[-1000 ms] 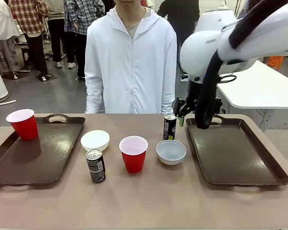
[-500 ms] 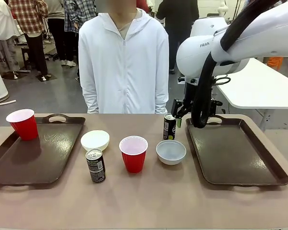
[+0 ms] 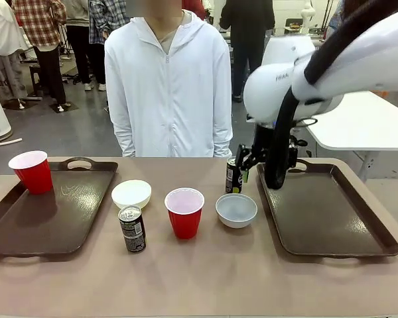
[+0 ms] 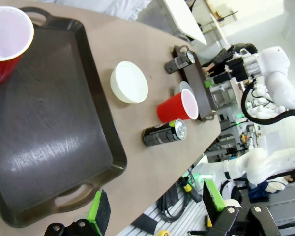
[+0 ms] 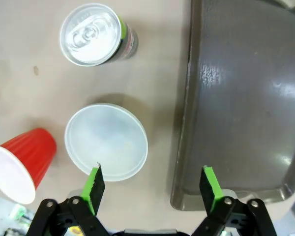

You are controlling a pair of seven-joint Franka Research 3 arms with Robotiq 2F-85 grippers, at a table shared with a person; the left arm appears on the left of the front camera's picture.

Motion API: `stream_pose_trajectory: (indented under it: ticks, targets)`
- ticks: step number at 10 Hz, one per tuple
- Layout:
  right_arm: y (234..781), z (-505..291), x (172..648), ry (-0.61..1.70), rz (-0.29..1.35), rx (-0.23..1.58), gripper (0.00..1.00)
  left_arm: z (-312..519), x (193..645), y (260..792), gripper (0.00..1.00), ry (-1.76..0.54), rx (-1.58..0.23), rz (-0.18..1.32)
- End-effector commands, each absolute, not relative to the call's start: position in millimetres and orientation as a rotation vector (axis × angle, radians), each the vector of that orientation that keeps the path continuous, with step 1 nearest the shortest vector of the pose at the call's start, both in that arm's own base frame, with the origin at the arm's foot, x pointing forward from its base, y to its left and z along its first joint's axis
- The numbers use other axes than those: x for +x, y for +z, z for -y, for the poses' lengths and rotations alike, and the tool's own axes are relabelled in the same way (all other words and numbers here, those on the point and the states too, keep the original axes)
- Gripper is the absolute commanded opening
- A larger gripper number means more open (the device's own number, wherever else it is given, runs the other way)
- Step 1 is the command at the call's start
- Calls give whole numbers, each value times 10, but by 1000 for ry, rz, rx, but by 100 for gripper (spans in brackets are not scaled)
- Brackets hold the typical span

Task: Prepare tableware on both trays.
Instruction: Pick up a Picnic Bowl from the table and place it on a Handle tray.

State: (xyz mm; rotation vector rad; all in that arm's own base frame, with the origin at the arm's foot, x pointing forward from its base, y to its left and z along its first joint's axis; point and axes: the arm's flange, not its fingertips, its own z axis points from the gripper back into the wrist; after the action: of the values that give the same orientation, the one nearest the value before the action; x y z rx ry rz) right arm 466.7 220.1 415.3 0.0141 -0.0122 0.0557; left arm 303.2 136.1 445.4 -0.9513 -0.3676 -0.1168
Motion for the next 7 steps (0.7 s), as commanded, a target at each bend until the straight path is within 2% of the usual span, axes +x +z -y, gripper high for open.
stream_pose_trajectory:
  ticks: [1, 5, 6, 7]
  targets:
    - [3777, -2244, 4618, -19, 26, -1, 100, -1369, 3023, 4460, 100, -118, -962, 375]
    - [3550, -2424, 4557, -10, 56, -40, 100, -1369, 3023, 4460, 100, -118, -962, 375]
    - [3556, -2430, 4570, -3, 61, -33, 85, -1369, 3023, 4460, 100, -118, -962, 375]
    - [3531, -2423, 4601, -9, 51, -29, 81, -1369, 3023, 4460, 100, -118, -962, 375]
